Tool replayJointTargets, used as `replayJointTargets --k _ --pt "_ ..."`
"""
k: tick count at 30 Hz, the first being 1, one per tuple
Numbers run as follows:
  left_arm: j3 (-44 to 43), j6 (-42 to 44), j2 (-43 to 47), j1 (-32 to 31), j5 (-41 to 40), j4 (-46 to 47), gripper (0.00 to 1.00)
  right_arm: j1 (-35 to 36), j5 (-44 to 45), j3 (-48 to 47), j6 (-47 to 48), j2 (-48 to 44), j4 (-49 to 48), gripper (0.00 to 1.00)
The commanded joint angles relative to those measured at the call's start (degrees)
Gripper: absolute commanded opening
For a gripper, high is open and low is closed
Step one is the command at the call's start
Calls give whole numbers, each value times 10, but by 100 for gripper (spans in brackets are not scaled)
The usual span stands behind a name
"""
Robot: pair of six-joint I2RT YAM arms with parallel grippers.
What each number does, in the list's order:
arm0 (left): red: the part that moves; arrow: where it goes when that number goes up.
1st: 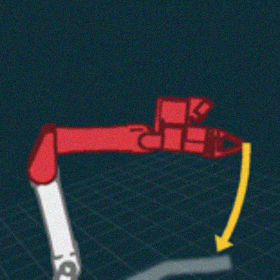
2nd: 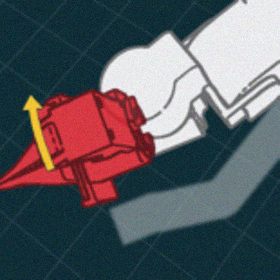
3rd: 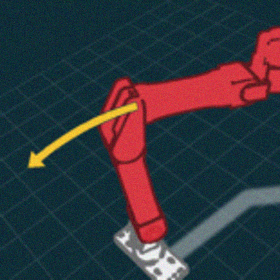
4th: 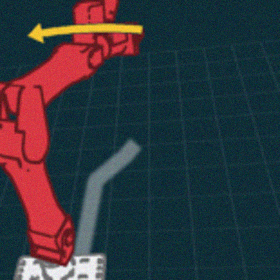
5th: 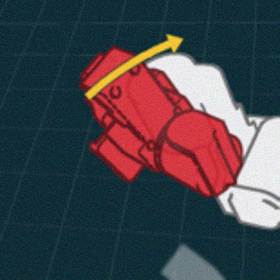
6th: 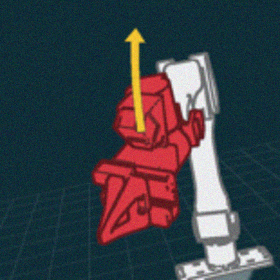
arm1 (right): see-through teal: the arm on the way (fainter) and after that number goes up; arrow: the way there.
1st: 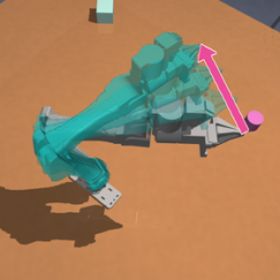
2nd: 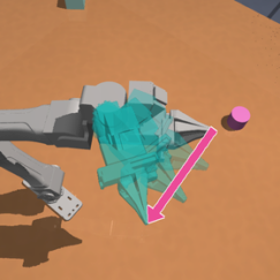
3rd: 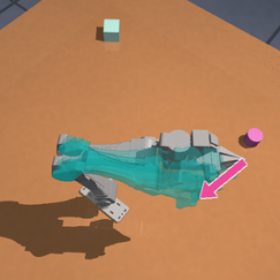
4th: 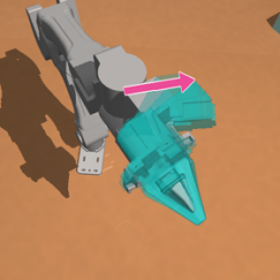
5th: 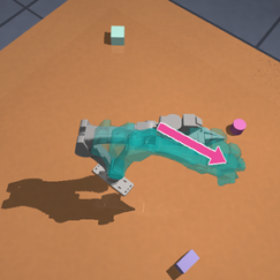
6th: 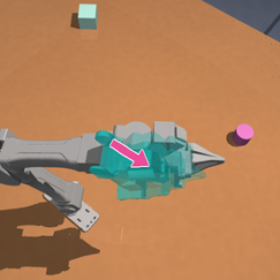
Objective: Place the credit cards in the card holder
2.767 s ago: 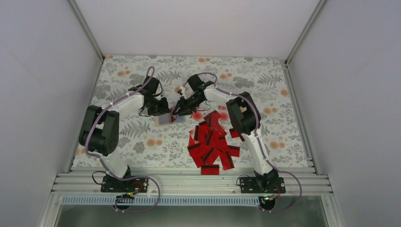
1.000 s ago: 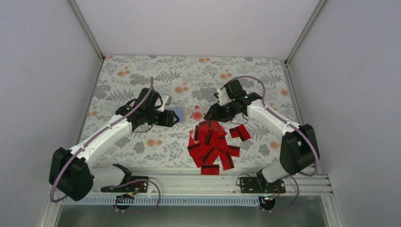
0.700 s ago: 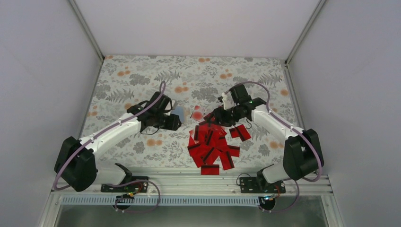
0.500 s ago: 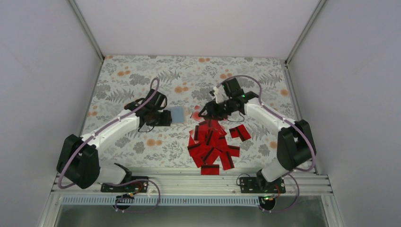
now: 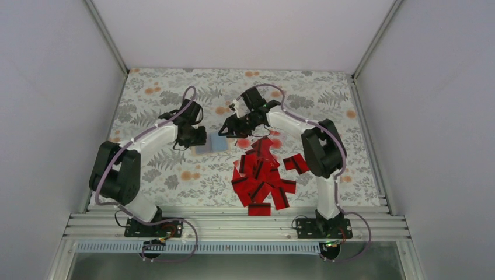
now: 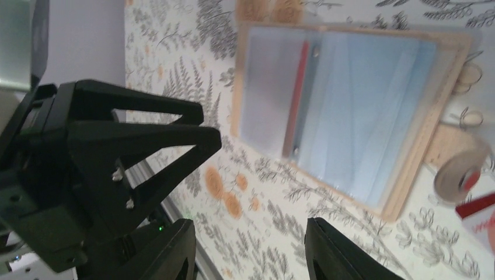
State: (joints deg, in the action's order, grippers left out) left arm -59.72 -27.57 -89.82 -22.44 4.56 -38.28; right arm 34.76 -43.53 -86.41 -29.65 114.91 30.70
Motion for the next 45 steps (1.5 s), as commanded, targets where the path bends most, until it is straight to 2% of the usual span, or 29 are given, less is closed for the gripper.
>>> replayJointTargets --k 1,9,19,35,45 --pt "-21 30 -35 16 33 19 36 3 9 -53 -7 52 10 48" --pt "-66 55 -95 17 87 48 28 2 8 -106 -2 124 27 48" --pt "-106 72 -157 17 112 50 16 -9 31 -140 15 164 55 47" --pt "-118 78 -210 17 126 49 14 -12 21 -124 37 185 56 47" --pt "-106 72 -219 17 138 59 14 -9 -75 -118 42 189 21 47"
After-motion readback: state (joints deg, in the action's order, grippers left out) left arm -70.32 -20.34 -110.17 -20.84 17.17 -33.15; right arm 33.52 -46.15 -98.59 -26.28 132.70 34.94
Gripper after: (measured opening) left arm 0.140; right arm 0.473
